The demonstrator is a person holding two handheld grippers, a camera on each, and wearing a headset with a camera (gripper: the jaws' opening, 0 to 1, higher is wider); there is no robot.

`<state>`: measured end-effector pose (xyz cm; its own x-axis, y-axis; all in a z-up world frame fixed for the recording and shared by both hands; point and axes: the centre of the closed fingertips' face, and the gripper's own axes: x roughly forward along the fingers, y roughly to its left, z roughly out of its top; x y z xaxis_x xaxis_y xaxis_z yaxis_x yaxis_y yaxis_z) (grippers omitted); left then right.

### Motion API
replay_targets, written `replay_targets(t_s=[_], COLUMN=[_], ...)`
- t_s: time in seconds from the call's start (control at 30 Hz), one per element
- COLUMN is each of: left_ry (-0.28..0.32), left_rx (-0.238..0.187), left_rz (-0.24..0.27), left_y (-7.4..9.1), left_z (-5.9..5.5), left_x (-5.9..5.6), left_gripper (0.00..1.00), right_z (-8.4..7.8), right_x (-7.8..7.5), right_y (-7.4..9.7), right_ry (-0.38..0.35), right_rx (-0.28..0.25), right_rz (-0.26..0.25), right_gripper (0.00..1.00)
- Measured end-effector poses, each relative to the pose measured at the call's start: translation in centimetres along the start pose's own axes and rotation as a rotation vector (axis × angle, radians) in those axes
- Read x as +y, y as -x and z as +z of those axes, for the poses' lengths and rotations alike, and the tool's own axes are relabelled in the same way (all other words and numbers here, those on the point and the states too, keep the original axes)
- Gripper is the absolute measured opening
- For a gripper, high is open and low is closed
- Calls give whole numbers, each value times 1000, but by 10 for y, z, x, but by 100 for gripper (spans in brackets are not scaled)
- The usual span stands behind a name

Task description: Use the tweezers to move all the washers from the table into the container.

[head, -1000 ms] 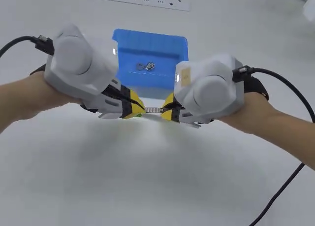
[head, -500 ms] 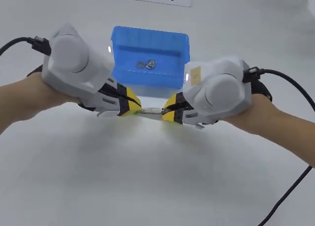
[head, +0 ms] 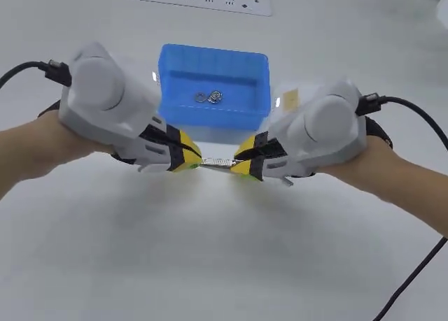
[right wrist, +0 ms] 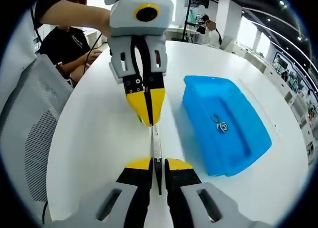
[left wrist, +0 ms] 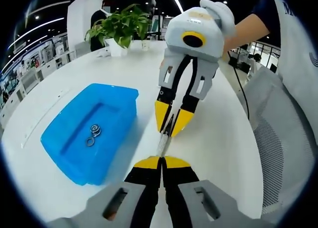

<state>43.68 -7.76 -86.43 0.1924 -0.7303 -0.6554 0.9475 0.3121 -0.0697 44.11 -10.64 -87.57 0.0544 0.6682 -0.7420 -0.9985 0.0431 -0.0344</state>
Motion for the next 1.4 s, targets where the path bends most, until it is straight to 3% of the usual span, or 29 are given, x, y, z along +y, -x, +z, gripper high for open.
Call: replay_targets(t_s=[0.27, 0.37, 0.43, 0.53, 0.6, 0.73, 0.9, 0.97, 1.1, 1.3, 1.4], left_ry=[-5, -3, -2, -3, -2, -2, -8, -8, -7, 1, 18], left_rx=[4, 4, 3, 8, 8, 13, 6, -1, -2, 17, 12], left_rz=[8, 9, 10, 12, 10, 11, 16, 25, 33, 28, -6], left_y=[3, 4, 4, 5, 5, 6, 6, 6, 4, -2, -4], left_z=[0, 1, 1, 1, 1, -1, 2, 5, 6, 2, 2], left_x=[0, 0, 1, 1, 1, 1, 0, 2, 3, 3, -3], left_gripper=[5, 5, 5, 5, 5, 5, 5, 5, 5, 5, 6], right_z=[4, 1, 4, 1, -4, 0, 1, -2, 1, 4, 7], right_x=[-7, -6, -5, 2, 4, 7, 2, 5, 13, 19, 17], right_y=[1, -2, -4, -9, -10, -8, -2, -2, -4, -5, -5], right_ry=[-162, -224, -263, -313, -281, -263, -83, -3, 139, 210, 230], right_rx=[-50, -39, -59, -34, -7, -16, -22, -6, -28, -48, -55], right_rz=[11, 46, 61, 113, 108, 104, 48, 40, 44, 48, 45], right_gripper=[11, 11, 11, 11, 9, 8, 8, 8, 8, 8, 8])
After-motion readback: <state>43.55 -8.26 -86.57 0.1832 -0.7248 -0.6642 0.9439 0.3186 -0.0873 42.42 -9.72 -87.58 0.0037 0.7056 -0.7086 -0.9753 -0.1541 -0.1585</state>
